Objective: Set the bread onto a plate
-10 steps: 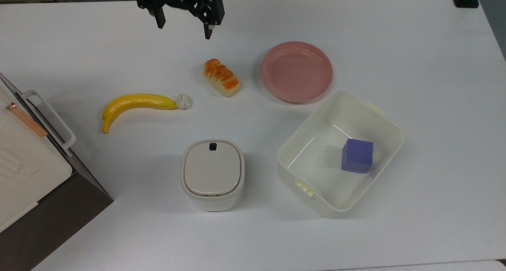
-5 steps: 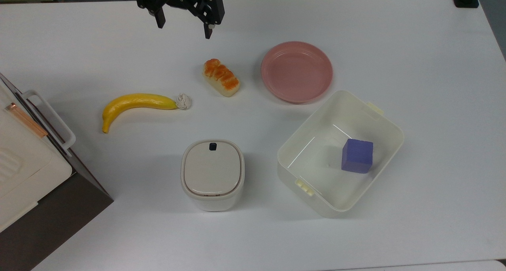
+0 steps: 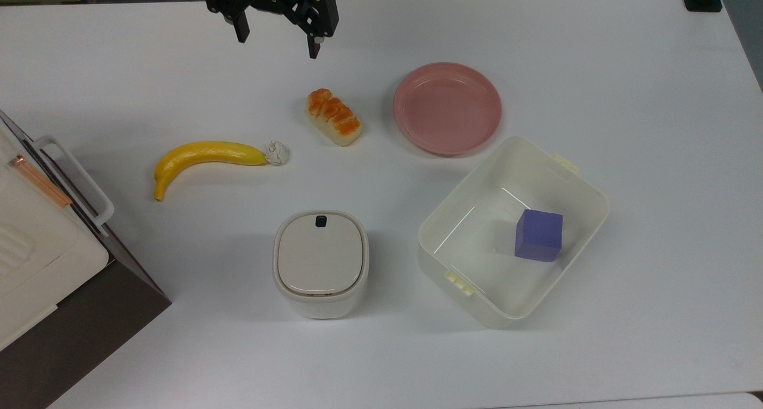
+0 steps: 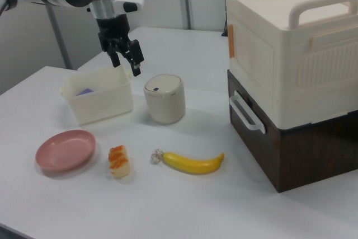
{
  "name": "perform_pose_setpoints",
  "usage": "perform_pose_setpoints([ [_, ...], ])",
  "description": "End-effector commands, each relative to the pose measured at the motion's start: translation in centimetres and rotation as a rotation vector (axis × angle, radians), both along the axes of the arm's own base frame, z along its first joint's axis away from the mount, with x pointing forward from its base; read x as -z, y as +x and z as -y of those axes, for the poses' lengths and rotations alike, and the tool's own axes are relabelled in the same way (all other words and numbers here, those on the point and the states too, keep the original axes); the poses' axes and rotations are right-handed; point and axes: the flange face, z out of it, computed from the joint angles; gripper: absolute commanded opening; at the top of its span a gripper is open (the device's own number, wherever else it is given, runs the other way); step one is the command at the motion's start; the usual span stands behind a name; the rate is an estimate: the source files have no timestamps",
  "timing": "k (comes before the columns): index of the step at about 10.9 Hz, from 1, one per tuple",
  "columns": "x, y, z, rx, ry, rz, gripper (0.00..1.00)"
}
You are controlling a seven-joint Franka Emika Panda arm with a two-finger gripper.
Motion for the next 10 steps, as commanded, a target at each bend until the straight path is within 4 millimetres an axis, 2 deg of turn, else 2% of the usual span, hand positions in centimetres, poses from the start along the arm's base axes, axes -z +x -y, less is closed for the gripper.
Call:
perform_pose_setpoints([
  [1,-0.2,-0.8,0.0,-0.012,0.051,-0.002,1.00],
  [6,1.0,-0.3,-0.8,-0.079,0.014,0.006,1.00],
  [7,1.6,-0.3,-1.6,-0.104,0.001,-0.014,1.00],
  [9,7.9,-1.8,-7.3,-0.279,-0.157,-0.152,1.00],
  [10,10.7,-2.6,-9.0,-0.339,-0.198,-0.198,1.00],
])
